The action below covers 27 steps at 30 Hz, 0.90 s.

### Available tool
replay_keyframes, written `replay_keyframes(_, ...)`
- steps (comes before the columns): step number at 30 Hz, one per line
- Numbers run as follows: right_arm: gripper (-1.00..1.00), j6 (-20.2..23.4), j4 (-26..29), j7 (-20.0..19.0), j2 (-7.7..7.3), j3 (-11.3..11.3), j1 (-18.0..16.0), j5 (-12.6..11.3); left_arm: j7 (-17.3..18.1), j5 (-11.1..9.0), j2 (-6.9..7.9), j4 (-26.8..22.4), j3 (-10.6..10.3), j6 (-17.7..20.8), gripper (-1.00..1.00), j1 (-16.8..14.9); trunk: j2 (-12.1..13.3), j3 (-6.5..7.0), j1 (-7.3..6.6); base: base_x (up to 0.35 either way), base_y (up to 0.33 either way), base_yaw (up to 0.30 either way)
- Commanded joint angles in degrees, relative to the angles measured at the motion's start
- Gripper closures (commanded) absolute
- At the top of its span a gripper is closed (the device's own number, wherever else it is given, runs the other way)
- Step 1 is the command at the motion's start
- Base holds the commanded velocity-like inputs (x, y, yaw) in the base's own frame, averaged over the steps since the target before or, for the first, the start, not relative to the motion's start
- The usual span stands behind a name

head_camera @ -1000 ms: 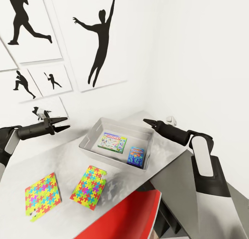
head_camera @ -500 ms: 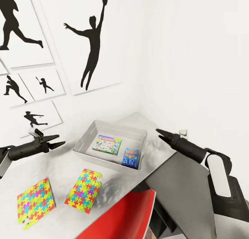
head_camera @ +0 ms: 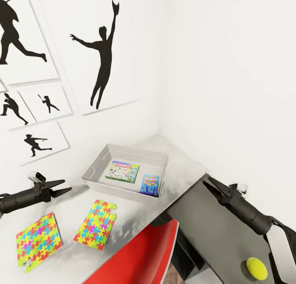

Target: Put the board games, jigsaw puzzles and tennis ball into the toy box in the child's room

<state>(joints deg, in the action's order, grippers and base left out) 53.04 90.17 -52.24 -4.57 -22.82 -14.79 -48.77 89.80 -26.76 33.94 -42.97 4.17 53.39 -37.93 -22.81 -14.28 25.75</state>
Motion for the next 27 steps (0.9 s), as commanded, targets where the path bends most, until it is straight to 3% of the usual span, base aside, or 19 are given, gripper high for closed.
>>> replay_keyframes(1, -1.0, -0.59, -0.02, -1.58, 0.0, -0.1, 1.02, 0.14, 0.2, -0.25, 0.07, -0.01, -0.02, 0.6, -1.0, 0.69, -0.1, -0.01, 0.03, -0.048, 0.0, -0.079)
replay_keyframes(9, -1.0, -4.92, -0.77, -5.41, 0.37, 0.0, 3.36, 1.2, 0.2, -0.4, 0.12, 0.17, 0.02, 0.33, -1.0, 3.9, -0.1, 0.69, 0.03, -0.133, 0.0, -0.071)
replay_keyframes(13, -1.0, -8.06, -1.33, -5.74, 0.48, 0.1, 3.56, 2.9, 0.2, -0.57, 0.08, 1.38, 0.11, -2.4, -1.0, 4.66, -0.1, 1.05, 0.03, -0.149, 0.0, -0.021)
replay_keyframes(27, -1.0, -10.34, -1.53, -5.97, 1.14, 0.24, 3.63, 4.59, 0.2, -0.57, 0.13, 2.53, 0.42, -4.87, -1.0, 4.97, -0.1, 2.31, 0.03, -0.025, 0.0, -0.002)
